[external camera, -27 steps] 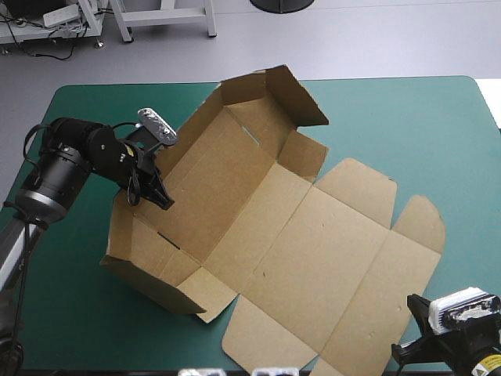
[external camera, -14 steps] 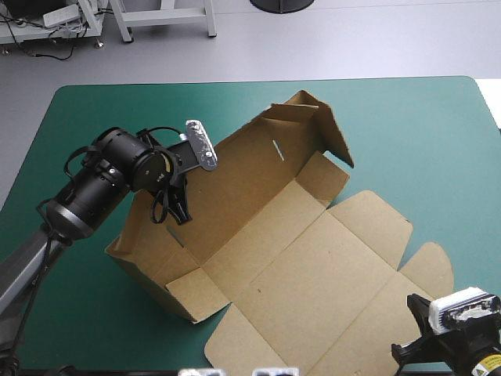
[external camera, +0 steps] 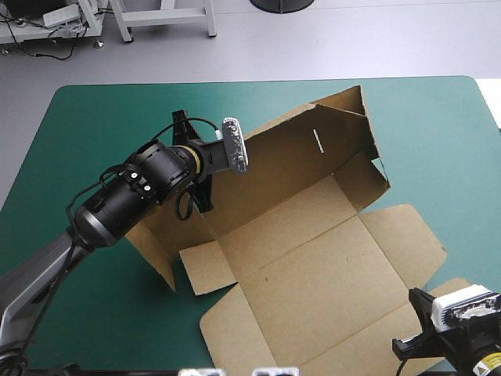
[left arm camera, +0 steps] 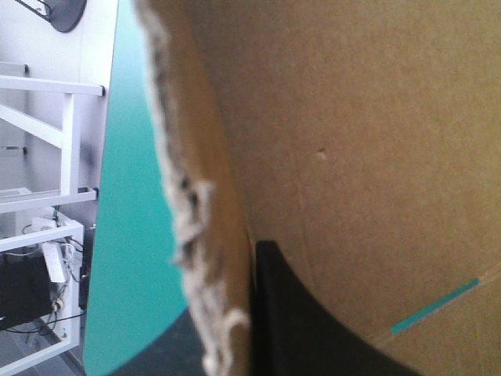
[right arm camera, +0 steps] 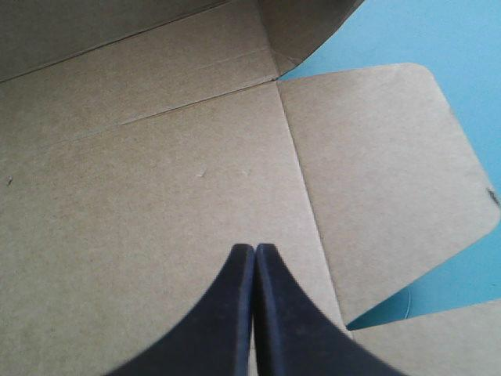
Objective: Fold the box
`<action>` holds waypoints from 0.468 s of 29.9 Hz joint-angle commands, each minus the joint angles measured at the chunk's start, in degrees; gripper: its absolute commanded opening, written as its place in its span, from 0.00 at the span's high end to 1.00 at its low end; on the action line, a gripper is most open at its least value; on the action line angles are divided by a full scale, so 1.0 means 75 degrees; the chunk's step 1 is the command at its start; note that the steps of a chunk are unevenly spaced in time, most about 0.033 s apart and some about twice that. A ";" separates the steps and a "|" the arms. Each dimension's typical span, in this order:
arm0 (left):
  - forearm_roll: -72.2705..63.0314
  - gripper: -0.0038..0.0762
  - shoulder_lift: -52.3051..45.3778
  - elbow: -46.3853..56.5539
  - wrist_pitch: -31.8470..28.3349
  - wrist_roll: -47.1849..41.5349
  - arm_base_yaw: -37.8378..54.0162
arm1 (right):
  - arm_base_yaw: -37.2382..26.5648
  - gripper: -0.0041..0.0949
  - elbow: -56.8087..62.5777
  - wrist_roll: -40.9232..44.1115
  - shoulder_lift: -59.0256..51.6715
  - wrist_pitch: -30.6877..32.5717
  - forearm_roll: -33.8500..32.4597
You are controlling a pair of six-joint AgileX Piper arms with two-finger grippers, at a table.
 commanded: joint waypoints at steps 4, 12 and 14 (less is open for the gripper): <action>0.1083 0.96 0.0052 -0.0261 -0.1342 -0.0216 -0.0045 | 0.0035 0.98 -0.0188 -0.0021 0.0122 -0.0524 0.0077; 0.0630 0.96 0.0084 -0.0246 -0.1188 -0.0216 -0.0058 | 0.0035 0.98 -0.0188 0.0183 0.0122 -0.0509 -0.0284; 0.0570 0.96 0.0084 -0.0192 -0.1122 -0.0248 -0.0158 | 0.0035 0.98 -0.0188 0.0347 0.0122 -0.0509 -0.0444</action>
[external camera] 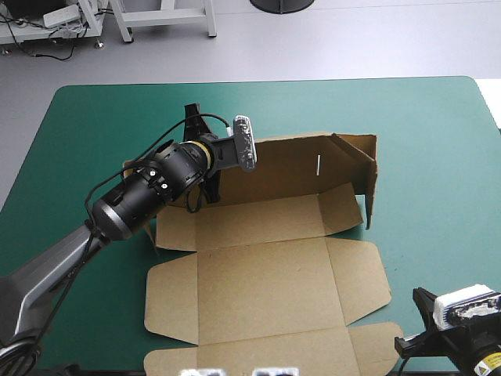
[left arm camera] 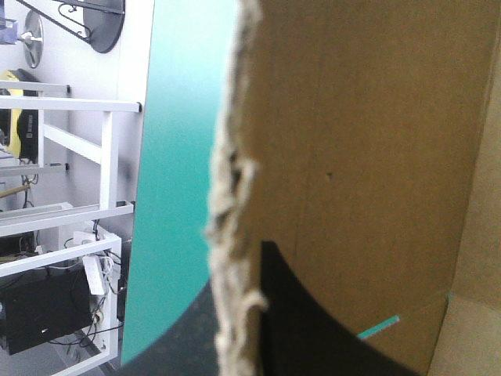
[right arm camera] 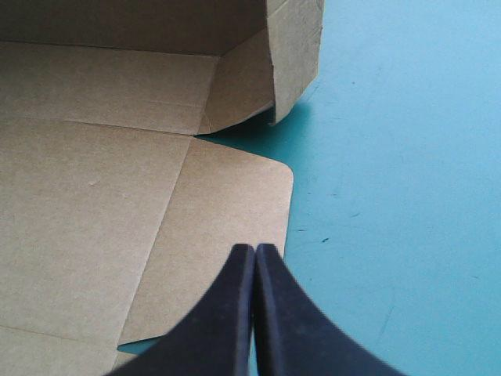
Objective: Fold the box
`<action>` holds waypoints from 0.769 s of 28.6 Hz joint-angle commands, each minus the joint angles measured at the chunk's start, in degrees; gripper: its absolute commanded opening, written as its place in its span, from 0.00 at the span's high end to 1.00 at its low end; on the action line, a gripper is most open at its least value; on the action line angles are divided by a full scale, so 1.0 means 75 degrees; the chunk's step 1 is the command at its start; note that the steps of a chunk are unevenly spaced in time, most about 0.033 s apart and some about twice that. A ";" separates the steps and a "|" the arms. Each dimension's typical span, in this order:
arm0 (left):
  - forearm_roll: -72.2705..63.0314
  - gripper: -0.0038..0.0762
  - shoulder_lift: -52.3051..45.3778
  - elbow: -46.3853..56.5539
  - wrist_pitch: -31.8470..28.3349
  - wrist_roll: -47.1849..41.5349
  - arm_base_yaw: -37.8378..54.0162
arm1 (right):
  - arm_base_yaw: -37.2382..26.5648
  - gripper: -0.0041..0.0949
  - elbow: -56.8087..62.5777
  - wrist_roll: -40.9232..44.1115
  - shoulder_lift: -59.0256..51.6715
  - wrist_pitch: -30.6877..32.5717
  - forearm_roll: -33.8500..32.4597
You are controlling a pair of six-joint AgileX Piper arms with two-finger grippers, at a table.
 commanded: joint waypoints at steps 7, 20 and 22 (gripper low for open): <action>0.0709 0.96 -0.0331 0.0059 -0.0354 -0.0569 -0.1002 | 0.0035 0.98 -0.0204 0.0858 0.0122 -0.0942 -0.0515; 0.4072 0.96 -0.0331 0.1492 -0.1158 -0.3864 -0.1330 | 0.0035 0.98 -0.1943 0.2239 0.0639 -0.0467 -0.2151; 0.4343 0.96 -0.0331 0.1728 -0.1152 -0.4274 -0.1381 | 0.0035 0.98 -0.2255 0.2239 0.0970 -0.0442 -0.2329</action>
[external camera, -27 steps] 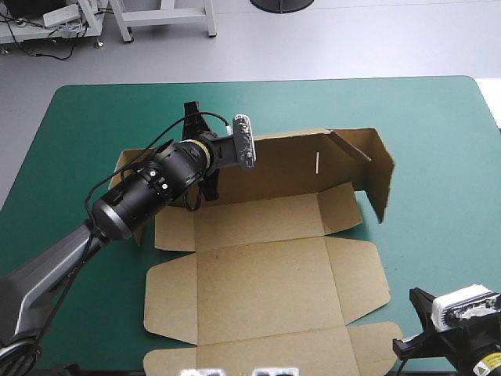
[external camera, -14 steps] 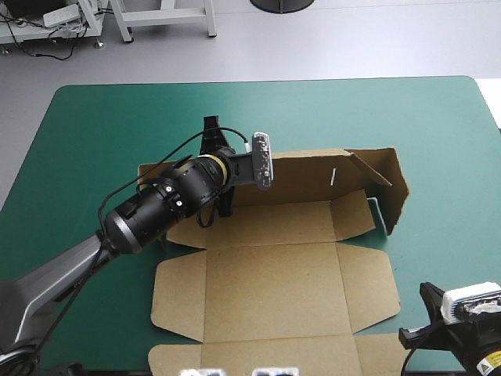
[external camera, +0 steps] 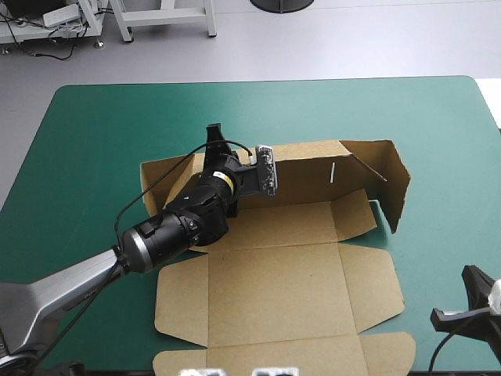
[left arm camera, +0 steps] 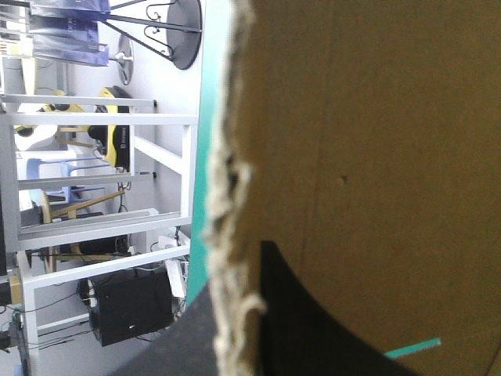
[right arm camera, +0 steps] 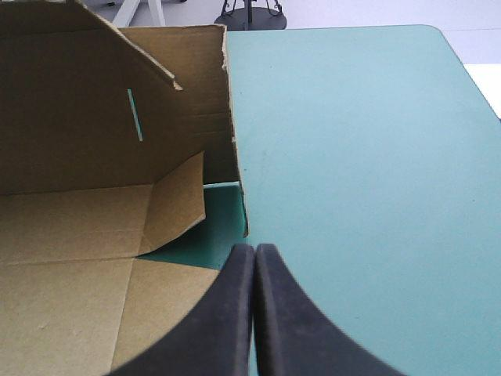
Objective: Fold the box
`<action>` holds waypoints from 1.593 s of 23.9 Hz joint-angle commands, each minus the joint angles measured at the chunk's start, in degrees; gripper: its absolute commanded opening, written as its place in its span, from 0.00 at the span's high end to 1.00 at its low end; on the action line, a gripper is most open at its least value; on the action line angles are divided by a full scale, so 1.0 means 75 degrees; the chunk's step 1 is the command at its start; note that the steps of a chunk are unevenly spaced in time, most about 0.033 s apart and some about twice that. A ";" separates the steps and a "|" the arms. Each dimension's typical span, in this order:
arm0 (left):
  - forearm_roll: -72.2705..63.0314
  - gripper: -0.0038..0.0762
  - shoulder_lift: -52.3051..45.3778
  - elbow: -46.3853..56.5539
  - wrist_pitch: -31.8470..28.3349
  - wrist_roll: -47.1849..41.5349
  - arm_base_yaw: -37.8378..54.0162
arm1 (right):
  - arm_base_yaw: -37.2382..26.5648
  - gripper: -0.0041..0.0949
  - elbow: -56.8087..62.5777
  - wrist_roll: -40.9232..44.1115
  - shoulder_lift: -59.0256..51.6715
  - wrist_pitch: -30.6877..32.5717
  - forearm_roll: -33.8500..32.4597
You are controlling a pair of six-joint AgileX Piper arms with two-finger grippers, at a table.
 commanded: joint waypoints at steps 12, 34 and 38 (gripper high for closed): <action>0.2395 0.96 -0.0331 0.0961 0.0312 -0.2718 -0.1112 | 0.0035 0.98 -0.5852 -0.0829 0.6311 -0.0688 -0.0810; 0.2390 0.96 -0.0331 0.0961 0.0517 -0.2767 -0.1112 | -0.3862 0.98 -0.9120 -0.4722 1.1618 0.2460 0.7578; 0.2413 0.96 -0.0331 0.0961 0.0554 -0.2767 -0.1112 | -0.3626 0.98 -0.9120 -0.4753 1.2306 0.2460 0.7326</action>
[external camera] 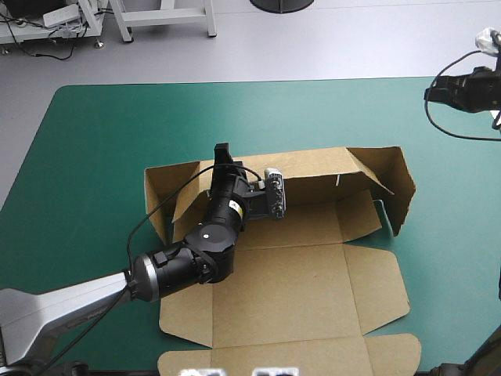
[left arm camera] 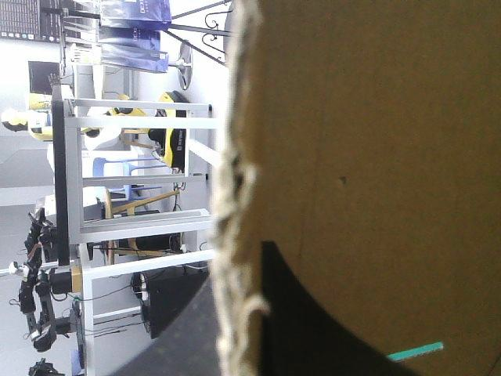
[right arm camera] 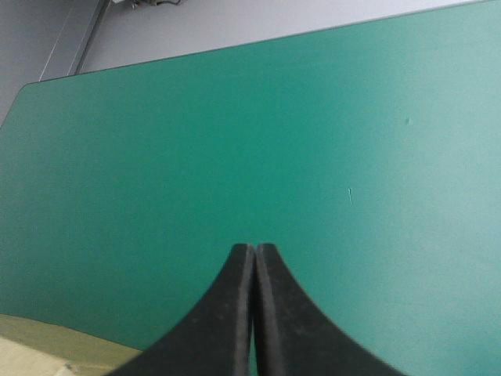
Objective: Fold the box
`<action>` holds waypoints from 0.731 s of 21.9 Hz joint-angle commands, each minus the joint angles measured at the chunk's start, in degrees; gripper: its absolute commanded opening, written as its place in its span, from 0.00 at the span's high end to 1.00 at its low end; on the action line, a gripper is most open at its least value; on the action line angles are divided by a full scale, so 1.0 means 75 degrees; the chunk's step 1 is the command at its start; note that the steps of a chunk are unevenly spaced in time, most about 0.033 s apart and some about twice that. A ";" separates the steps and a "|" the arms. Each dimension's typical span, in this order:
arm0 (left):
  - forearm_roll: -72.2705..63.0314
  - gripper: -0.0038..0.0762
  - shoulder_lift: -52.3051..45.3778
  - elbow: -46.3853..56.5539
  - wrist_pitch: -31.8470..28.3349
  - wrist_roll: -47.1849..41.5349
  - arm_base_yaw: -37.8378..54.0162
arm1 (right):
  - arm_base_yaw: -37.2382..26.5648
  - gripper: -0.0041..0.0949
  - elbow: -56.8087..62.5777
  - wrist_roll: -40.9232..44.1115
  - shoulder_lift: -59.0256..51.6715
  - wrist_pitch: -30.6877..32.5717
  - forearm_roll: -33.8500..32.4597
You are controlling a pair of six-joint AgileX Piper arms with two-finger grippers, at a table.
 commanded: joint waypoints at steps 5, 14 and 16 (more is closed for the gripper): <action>0.0184 0.96 -0.0256 -0.0151 0.0125 -0.0188 -0.0063 | 0.0506 0.98 0.1118 -0.0935 0.0138 0.0082 0.0025; 0.0247 0.96 -0.0256 -0.0151 0.0386 -0.0188 -0.0063 | 0.0524 0.98 0.2822 -0.2178 -0.0125 0.0101 0.0776; 0.0247 0.96 -0.0256 -0.0151 0.0443 -0.0188 -0.0063 | 0.0524 0.98 0.3161 -0.2413 -0.0301 0.0101 0.0775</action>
